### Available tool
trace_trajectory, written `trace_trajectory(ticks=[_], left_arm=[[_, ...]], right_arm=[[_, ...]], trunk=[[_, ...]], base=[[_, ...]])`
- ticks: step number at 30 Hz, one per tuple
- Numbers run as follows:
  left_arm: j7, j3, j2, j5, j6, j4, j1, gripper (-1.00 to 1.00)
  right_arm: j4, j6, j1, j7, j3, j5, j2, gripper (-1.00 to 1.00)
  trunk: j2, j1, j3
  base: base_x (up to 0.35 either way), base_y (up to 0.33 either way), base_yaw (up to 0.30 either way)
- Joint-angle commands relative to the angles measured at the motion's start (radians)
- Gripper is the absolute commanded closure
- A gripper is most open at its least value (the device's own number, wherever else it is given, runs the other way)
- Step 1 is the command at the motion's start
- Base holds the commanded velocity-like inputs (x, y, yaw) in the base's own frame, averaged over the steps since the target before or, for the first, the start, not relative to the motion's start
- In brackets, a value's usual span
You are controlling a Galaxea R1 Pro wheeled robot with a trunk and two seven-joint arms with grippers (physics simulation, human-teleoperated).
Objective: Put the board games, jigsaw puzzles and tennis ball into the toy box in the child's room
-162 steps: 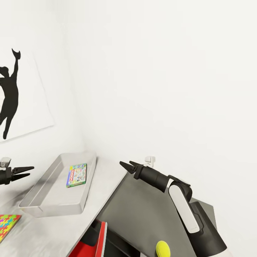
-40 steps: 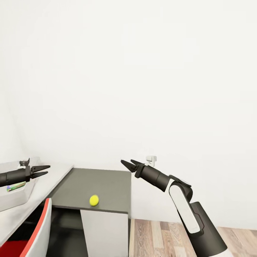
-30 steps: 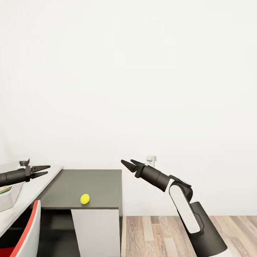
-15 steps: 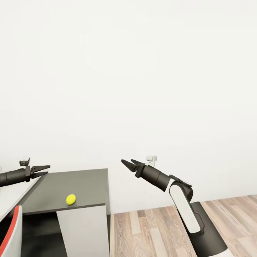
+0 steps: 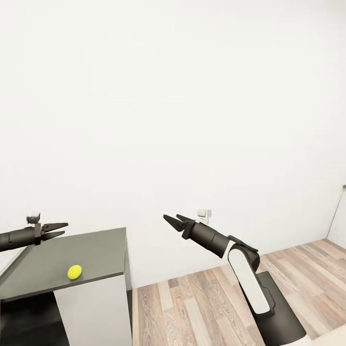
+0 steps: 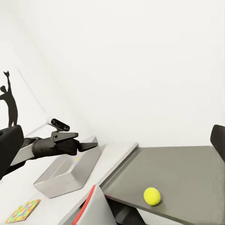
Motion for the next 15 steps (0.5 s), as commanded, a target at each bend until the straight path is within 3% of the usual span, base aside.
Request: trace_trajectory(ticks=[1,15], left_arm=[[-0.004,0.006,0.000,-0.006,0.011,0.000,-0.001,-1.00],[-0.004,0.005,-0.001,-0.005,0.011,0.000,-0.001,-1.00]], right_arm=[[0.000,0.006,-0.001,0.001,-0.001,-0.005,0.001,-1.00],[0.001,0.006,-0.001,0.000,-0.002,-0.007,0.001,-1.00]], trunk=[[-0.001,0.000,-0.001],[-0.001,0.000,0.006]], base=[[-0.131,-0.035,-0.280],[-0.129,-0.080,-0.280]])
